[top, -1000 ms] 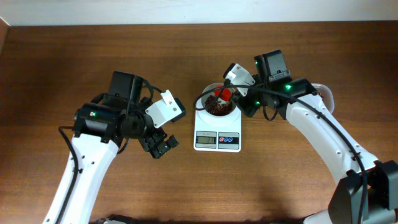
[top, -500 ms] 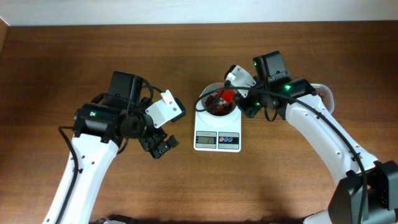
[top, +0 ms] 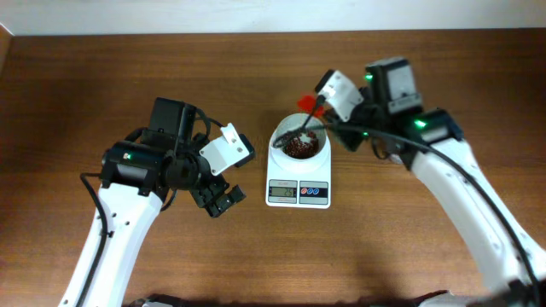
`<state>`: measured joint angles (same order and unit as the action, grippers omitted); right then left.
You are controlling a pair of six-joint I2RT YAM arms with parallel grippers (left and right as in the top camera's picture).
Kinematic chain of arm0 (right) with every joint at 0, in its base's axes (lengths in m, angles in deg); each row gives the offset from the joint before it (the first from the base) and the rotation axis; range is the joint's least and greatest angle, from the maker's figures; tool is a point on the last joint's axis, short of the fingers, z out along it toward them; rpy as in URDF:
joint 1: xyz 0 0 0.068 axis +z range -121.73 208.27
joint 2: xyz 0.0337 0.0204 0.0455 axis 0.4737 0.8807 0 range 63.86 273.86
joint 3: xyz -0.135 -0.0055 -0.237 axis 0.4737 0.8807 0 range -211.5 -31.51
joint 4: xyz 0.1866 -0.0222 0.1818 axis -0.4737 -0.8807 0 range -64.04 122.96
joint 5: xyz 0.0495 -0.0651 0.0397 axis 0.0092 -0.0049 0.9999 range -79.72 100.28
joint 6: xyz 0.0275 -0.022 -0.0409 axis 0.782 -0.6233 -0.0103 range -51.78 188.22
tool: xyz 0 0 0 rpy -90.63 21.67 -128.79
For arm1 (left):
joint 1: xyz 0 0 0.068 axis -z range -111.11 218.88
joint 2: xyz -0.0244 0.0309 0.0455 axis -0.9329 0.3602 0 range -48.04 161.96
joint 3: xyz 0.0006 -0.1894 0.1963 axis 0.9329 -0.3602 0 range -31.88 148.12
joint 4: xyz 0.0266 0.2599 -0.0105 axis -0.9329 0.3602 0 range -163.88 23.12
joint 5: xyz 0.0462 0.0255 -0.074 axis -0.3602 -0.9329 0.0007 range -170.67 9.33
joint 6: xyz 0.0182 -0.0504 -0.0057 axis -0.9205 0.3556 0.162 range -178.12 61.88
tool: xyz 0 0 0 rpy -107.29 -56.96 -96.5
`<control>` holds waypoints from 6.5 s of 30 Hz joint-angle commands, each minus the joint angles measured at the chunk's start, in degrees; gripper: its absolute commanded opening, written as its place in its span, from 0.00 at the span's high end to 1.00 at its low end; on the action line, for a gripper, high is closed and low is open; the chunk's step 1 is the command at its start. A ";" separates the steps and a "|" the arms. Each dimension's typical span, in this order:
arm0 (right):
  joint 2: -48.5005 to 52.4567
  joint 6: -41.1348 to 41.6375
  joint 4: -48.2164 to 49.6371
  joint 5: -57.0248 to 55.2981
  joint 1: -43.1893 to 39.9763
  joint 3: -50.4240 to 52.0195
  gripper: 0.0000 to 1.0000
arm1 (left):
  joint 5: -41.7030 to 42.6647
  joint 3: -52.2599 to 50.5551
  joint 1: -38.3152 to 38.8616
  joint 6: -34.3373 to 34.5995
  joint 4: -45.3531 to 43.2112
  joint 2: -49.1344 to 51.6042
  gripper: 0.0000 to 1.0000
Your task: Scoop and weigh 50g on scale
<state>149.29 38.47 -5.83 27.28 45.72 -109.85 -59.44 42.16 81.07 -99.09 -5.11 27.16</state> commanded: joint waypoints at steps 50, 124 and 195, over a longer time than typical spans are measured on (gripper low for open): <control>12.46 4.33 -16.13 -13.51 -29.09 -0.87 0.96 | 0.83 -0.20 -0.24 -0.50 -0.13 -0.96 0.01; 12.46 14.23 -13.25 46.82 -23.02 1.64 0.96 | 0.83 -0.20 -0.24 -0.50 -0.13 -0.96 0.01; 2.38 9.70 -2.56 -1.27 0.37 -5.29 0.96 | 0.83 -0.20 -0.24 -0.50 -0.13 -0.96 0.01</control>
<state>155.24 46.66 -7.51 26.53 47.17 -113.57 -59.44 42.16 81.07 -99.09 -5.13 27.16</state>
